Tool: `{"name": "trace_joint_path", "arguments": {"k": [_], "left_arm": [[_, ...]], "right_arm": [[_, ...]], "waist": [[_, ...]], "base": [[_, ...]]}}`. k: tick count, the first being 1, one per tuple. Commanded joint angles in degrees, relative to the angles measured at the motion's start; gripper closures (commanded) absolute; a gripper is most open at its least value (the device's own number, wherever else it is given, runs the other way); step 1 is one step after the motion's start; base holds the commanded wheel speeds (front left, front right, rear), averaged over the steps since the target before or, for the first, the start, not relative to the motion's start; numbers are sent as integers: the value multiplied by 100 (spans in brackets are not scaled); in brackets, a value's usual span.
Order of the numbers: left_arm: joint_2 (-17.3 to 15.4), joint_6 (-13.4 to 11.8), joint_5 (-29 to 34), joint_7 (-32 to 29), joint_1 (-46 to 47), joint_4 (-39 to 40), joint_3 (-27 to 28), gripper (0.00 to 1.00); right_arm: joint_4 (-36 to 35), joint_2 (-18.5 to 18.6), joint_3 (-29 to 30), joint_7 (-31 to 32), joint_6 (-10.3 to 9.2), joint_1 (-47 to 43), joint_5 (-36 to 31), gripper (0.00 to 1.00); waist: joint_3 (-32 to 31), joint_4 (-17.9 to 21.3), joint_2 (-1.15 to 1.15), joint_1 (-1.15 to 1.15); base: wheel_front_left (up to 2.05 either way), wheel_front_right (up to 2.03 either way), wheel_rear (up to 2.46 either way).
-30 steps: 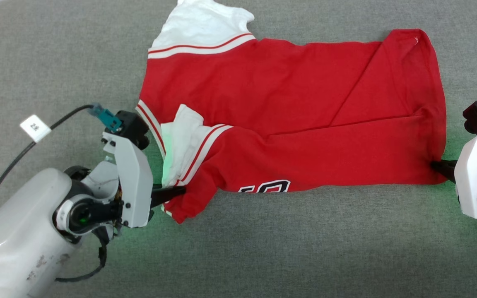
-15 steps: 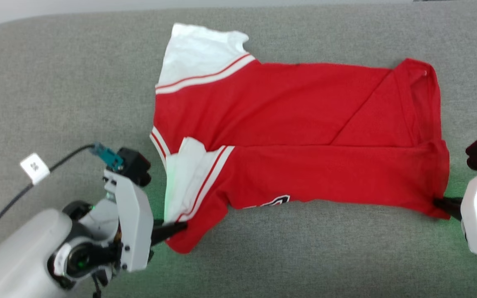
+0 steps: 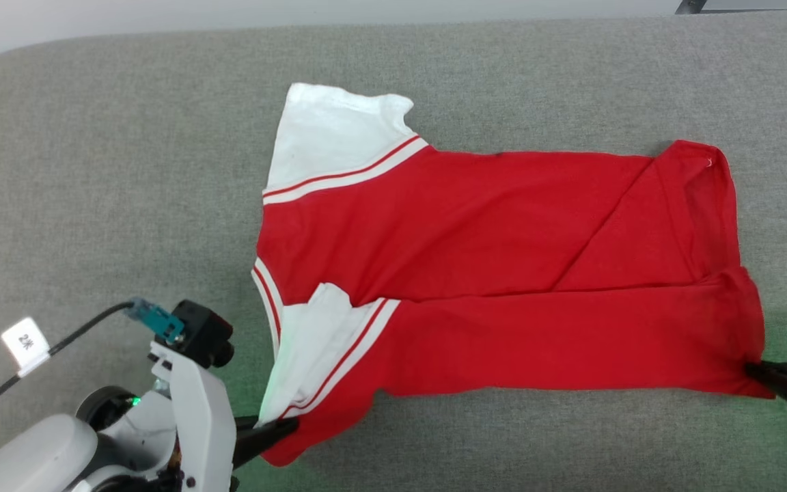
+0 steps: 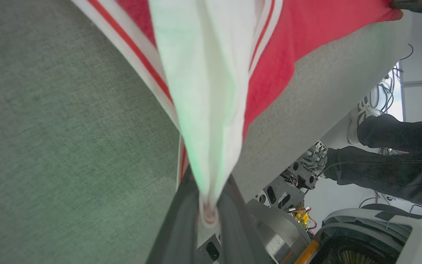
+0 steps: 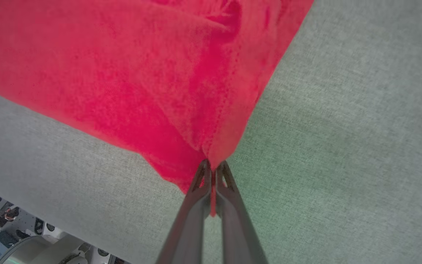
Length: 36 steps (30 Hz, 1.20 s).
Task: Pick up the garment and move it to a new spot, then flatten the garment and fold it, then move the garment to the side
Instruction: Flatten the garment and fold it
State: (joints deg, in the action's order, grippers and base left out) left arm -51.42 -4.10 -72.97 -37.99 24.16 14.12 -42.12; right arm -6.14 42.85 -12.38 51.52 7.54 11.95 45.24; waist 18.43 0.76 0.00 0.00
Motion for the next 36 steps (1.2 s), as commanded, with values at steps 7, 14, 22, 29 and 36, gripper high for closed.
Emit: {"name": "trace_joint_path", "arguments": {"k": [7, 14, 22, 29, 36], "left_arm": [[19, -1, 124, 516, -214, 197, 177, 0], [210, -84, 319, 1683, -372, 230, 706, 0], [796, -370, 992, 3557, -566, -475, 1244, 0], [1176, -124, 1196, 4547, -263, -1405, 1548, 0], [1114, 241, 1303, 4097, 1140, -2290, 1588, 0]], "right_arm": [[-70, -199, 402, -326, -9, -34, -314, 0], [-61, -597, 1026, -1240, -8, 200, -877, 0], [232, -1432, 1412, -2660, -9, 639, -1649, 0], [418, -2070, 1654, -3563, -9, 773, -2023, 0], [434, -2429, 1556, -3856, -9, 972, -2076, 0]], "waist": [[-62, -52, 0, 0], [-178, -155, 0, 0], [-289, -309, 0, 0], [-298, -259, 0, 0], [3, 208, 0, 0]], "base": [[0, 0, 0], [0, 0, 0], [0, 0, 0], [0, 0, 0], [0, 0, 0]]}}
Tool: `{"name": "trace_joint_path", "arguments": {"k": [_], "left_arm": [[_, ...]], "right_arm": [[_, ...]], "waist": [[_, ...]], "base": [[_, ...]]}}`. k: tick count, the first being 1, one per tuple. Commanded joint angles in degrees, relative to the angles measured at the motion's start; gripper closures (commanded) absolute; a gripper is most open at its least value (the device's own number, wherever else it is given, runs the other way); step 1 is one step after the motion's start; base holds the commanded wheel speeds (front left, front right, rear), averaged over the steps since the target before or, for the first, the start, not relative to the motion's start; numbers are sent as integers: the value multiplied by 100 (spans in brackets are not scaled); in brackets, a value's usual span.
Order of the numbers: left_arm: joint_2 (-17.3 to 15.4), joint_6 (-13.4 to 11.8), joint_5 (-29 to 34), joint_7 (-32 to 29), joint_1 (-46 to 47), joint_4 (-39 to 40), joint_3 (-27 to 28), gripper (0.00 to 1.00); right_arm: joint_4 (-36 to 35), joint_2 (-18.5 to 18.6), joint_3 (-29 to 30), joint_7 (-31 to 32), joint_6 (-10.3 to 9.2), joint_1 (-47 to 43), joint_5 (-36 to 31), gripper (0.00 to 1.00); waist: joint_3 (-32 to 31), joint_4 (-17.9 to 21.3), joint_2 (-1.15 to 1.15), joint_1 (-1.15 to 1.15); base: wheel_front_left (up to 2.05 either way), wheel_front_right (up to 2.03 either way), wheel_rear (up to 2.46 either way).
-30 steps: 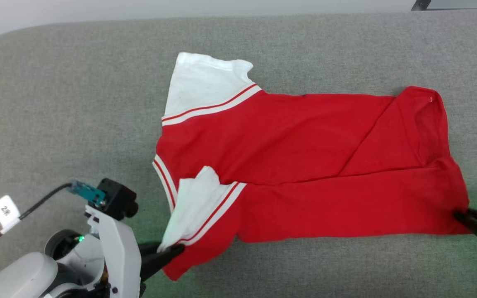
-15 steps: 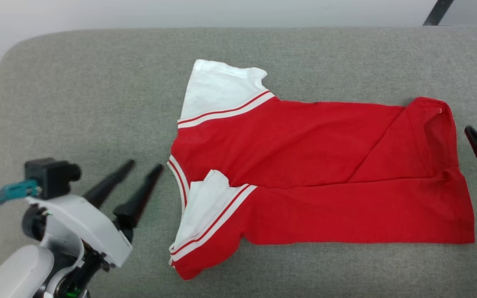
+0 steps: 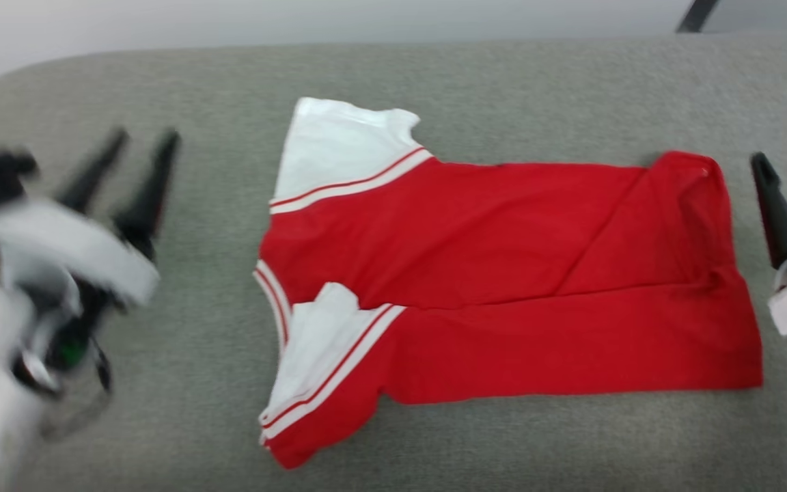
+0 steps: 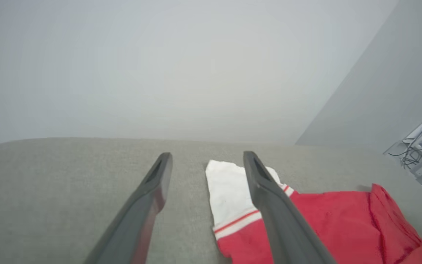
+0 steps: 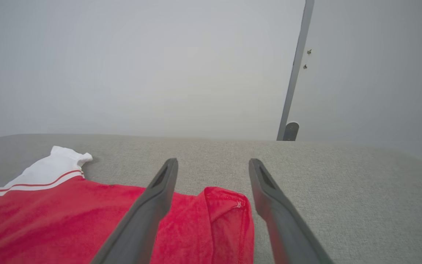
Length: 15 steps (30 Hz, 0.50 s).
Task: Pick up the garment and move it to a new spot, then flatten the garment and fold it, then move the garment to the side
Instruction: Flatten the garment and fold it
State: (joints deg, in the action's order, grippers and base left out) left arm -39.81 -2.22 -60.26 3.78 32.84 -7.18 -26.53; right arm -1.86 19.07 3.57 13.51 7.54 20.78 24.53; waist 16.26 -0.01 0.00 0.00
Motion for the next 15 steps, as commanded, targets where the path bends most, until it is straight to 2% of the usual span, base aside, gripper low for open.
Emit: {"name": "trace_joint_path", "arguments": {"k": [1, 5, 6, 11, 15], "left_arm": [[-65, 93, 56, -207, 522, -327, 17, 0], [-64, 334, 124, -663, 1531, -1037, -37, 0], [-64, 334, 124, -663, 1531, -1037, -37, 0], [-41, 653, 370, -1148, 2581, -1898, -301, 0], [5, 849, 449, -1995, 3166, -2644, -711, 0]], "right_arm": [[30, -87, -74, -78, -9, 131, -2, 0], [150, -210, -211, -144, -9, 319, 124, 0], [150, -210, -211, -144, -9, 319, 124, 0], [300, -285, -354, -327, -9, 551, 173, 0], [399, -321, -475, -452, -9, 684, 223, 0]], "waist": [[282, 385, 0, 0], [539, 762, 0, 0], [539, 762, 0, 0], [842, 1161, 0, 0], [973, 1364, 0, 0]], "base": [[0, 0, 0], [0, 0, 0], [0, 0, 0], [0, 0, 0], [0, 0, 0]]}}
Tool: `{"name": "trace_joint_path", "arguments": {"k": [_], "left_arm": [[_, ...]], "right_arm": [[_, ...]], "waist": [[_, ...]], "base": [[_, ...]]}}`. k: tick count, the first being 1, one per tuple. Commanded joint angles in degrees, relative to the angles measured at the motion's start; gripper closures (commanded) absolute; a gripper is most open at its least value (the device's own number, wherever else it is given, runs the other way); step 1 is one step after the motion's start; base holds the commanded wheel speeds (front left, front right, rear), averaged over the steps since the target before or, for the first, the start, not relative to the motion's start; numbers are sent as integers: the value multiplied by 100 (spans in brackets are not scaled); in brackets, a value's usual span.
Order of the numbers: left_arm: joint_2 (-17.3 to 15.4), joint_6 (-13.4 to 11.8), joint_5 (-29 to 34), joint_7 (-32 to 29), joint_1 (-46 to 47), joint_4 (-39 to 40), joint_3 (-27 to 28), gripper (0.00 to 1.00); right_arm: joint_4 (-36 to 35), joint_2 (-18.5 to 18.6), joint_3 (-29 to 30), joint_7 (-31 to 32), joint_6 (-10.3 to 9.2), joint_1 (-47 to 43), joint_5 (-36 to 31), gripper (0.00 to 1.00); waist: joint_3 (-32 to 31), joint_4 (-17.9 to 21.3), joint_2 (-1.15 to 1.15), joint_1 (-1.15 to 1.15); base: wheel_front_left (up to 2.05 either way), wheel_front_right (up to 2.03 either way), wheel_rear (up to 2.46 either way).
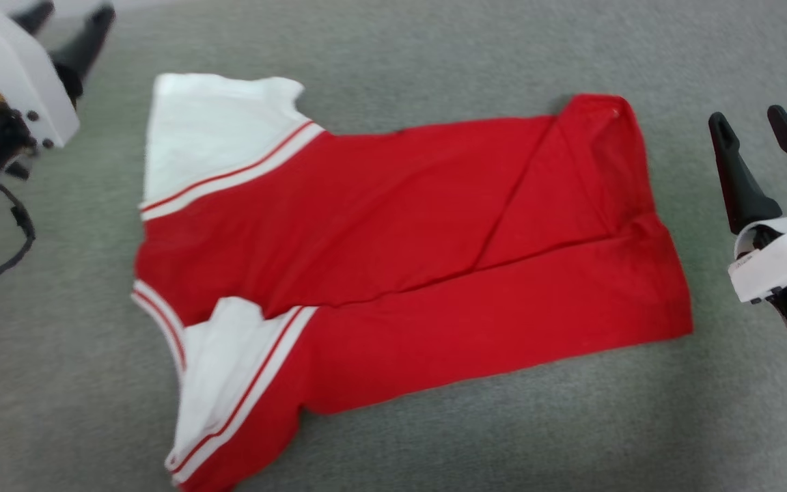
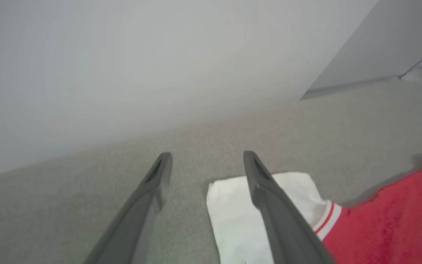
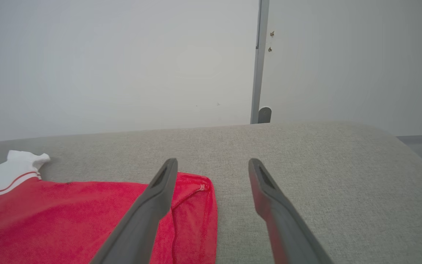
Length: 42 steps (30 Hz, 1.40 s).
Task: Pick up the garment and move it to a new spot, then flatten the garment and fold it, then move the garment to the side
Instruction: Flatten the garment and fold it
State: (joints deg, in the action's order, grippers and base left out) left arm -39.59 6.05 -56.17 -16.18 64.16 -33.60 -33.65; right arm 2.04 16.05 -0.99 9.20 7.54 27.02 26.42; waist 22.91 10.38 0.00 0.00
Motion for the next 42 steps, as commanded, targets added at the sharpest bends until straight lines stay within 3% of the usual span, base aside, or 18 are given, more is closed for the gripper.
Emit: {"name": "trace_joint_path", "arguments": {"k": [1, 10, 14, 25, 26, 27, 28, 29, 36, 42], "left_arm": [[-8, 71, 24, -336, 144, -163, -152, 0], [-74, 146, -171, -2411, 911, -894, -940, 0], [-161, 147, -130, -2638, 1162, -890, -1222, 0], [-17, 147, -677, -3051, 1275, -1073, -1534, 0], [-18, 147, -721, -3070, 1283, -1084, -1553, 8], [-14, 147, -752, -3080, 1296, -1076, -1571, 38], [-4, 148, -796, -3088, 1299, -1051, -1593, 63], [6, 148, -847, -3099, 1299, -1015, -1619, 100], [58, 147, -948, -2959, 1479, -1071, -1741, 100], [161, 147, -1036, -2856, 1642, -1020, -1866, 100]], "right_arm": [[29, -20, -44, -49, -8, 86, 41, 0], [176, -6, -249, -125, -9, 224, 168, 0], [163, 15, -324, -106, -9, 346, 224, 0], [232, 66, -367, -109, -9, 475, 250, 0], [234, 69, -374, -99, -9, 481, 255, 0], [233, 73, -378, -91, -9, 490, 260, 0], [232, 81, -382, -84, -9, 501, 262, 0], [225, 96, -403, -63, -9, 520, 267, 0], [167, 386, -1021, 748, -9, 996, 394, 0], [698, 660, -1634, 2097, -9, 1947, 578, 0]], "waist": [[333, 355, 0, 0], [548, 479, 0, 0], [752, 529, 0, 0], [881, 553, 0, 0], [879, 554, 0, 0], [879, 553, 0, 0], [879, 551, 0, 0], [877, 546, 0, 0], [910, 433, 0, 0], [995, 261, 0, 0]], "base": [[0, 0, 0], [0, 0, 0], [0, 0, 0], [0, 0, 0], [0, 0, 0], [0, 0, 0], [0, 0, 0], [0, 0, 0], [0, 0, 0], [0, 0, 0]]}}
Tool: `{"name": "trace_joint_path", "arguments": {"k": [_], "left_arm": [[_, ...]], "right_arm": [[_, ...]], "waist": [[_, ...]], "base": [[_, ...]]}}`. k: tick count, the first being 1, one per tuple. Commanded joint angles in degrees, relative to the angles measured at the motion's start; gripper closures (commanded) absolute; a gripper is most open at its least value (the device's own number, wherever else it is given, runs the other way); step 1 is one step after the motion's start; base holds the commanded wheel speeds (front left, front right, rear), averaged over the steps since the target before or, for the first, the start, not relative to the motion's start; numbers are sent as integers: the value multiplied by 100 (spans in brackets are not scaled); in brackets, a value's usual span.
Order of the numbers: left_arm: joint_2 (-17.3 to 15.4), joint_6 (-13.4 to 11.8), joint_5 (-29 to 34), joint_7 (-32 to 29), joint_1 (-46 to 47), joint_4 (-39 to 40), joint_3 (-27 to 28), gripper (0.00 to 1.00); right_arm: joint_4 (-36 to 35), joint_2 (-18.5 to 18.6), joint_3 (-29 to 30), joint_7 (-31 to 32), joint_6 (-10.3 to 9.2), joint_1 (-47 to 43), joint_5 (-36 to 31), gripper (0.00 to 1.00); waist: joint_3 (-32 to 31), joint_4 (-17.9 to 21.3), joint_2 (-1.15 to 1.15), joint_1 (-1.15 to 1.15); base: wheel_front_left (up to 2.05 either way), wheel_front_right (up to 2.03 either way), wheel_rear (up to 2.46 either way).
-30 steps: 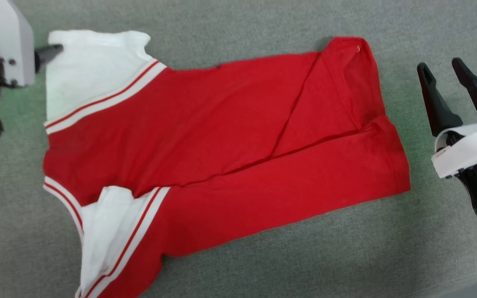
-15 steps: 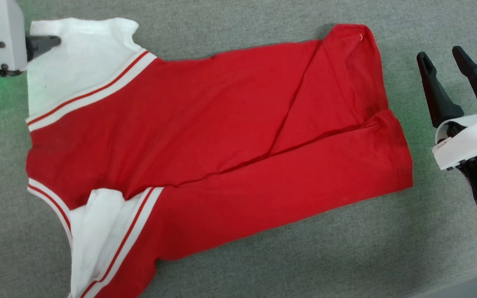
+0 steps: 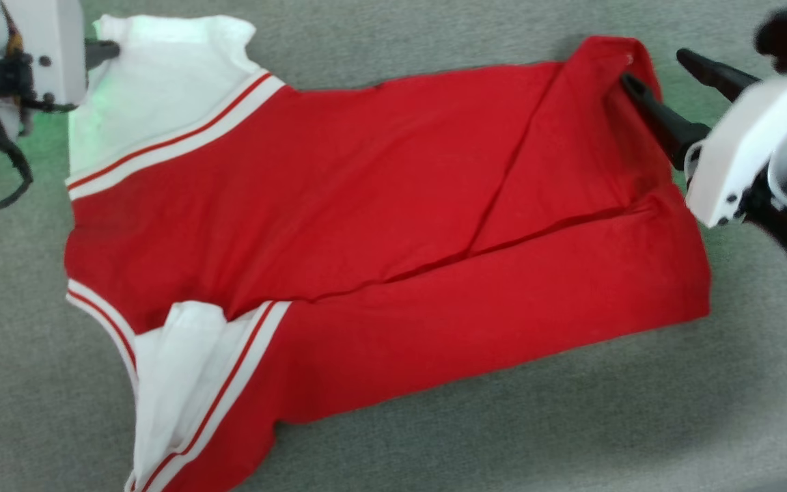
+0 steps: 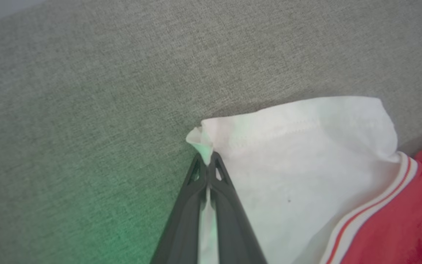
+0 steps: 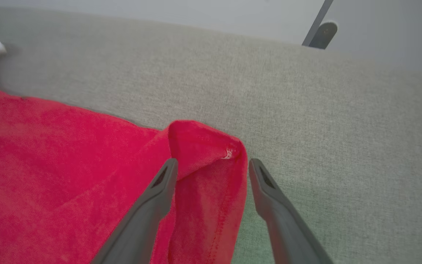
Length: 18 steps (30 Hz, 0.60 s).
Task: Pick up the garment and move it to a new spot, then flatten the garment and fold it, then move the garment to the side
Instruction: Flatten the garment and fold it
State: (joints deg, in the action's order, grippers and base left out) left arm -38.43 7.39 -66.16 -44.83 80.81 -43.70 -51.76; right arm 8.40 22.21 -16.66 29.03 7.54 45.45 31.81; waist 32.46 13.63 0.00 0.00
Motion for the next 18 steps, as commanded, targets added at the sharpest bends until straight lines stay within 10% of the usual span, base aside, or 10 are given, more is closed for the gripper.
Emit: {"name": "trace_joint_path", "arguments": {"k": [1, 15, 16, 18], "left_arm": [[67, 13, -49, 28, 3, 8, -83, 100], [180, 13, -318, 248, 244, 303, -510, 100], [179, 13, -345, 268, 252, 313, -535, 100], [182, 14, -422, 304, 268, 339, -567, 100]], "right_arm": [[190, 80, -129, 326, -9, 281, 73, 0], [1599, 76, -692, 1697, -8, 1371, 264, 0], [1632, 88, -717, 1673, -8, 1391, 277, 39], [1663, 113, -789, 1621, -8, 1433, 320, 86]], "waist": [[57, -100, 0, 0], [213, -392, 0, 0], [219, -401, 0, 0], [232, -415, 0, 0]], "base": [[0, 0, 0], [0, 0, 0], [0, 0, 0], [0, 0, 0]]}}
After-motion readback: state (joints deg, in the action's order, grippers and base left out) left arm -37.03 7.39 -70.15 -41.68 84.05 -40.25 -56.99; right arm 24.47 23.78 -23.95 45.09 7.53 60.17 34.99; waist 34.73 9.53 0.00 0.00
